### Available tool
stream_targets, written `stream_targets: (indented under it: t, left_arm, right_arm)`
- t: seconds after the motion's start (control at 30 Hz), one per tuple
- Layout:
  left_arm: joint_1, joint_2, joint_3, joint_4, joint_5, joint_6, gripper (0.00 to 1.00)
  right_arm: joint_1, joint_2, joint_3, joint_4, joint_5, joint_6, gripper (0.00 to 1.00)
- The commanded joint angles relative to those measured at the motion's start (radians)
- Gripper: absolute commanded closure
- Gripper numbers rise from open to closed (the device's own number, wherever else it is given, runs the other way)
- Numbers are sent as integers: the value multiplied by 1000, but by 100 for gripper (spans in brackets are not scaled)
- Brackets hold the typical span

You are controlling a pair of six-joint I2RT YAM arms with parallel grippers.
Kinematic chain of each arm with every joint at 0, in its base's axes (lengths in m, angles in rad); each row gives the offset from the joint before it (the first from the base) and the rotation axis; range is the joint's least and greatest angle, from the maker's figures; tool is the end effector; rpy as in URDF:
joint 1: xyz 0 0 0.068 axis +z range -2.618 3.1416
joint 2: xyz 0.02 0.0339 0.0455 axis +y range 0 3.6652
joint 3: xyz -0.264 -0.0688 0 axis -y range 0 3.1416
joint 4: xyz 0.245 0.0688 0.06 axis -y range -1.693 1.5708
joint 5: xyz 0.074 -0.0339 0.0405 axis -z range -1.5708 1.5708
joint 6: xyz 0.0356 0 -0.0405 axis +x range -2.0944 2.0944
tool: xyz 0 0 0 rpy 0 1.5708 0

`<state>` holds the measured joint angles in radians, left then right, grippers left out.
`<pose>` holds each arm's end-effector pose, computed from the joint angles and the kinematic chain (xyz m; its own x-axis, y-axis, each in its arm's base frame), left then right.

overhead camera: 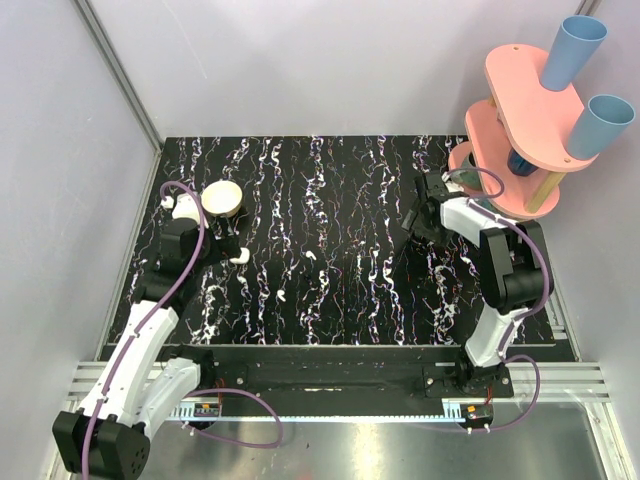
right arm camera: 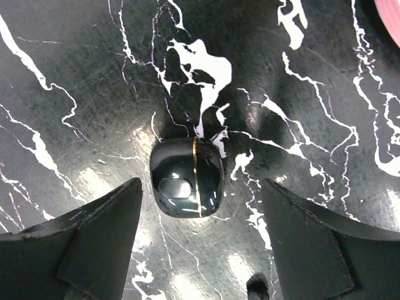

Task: Insert the wireless bluetooth earbuds into the charging case
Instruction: Pick up the charging case from the center of the board.

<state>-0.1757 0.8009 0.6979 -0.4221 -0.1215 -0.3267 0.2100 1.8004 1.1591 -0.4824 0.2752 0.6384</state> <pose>0.1787 -0.0273 0.2827 -0.4900 -0.2365 -0.8390 -0.0919 0.9711 -0.2201 0.3532 0.0654 0.1745 -0.7593 0.4245 -0.4932 0.4567 0.8875 0.0609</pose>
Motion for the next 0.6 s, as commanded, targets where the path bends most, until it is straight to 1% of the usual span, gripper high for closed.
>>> stream_targets:
  t: [0.0, 0.13, 0.3, 0.47, 0.57]
  left_arm:
    - [8, 3, 35, 20, -36, -12, 1]
    - [13, 6, 35, 20, -44, -17, 1]
    - [19, 12, 32, 20, -52, -23, 1]
    - [22, 15, 32, 20, -49, -26, 1]
    - [24, 17, 34, 20, -49, -28, 1]
  right_arm:
    - [40, 31, 71, -10, 109, 23, 16]
    - [66, 74, 106, -54, 139, 24, 17]
    - [74, 94, 103, -67, 150, 46, 18]
    - [75, 103, 99, -67, 160, 50, 26]
    - [75, 111, 106, -65, 163, 44, 28]
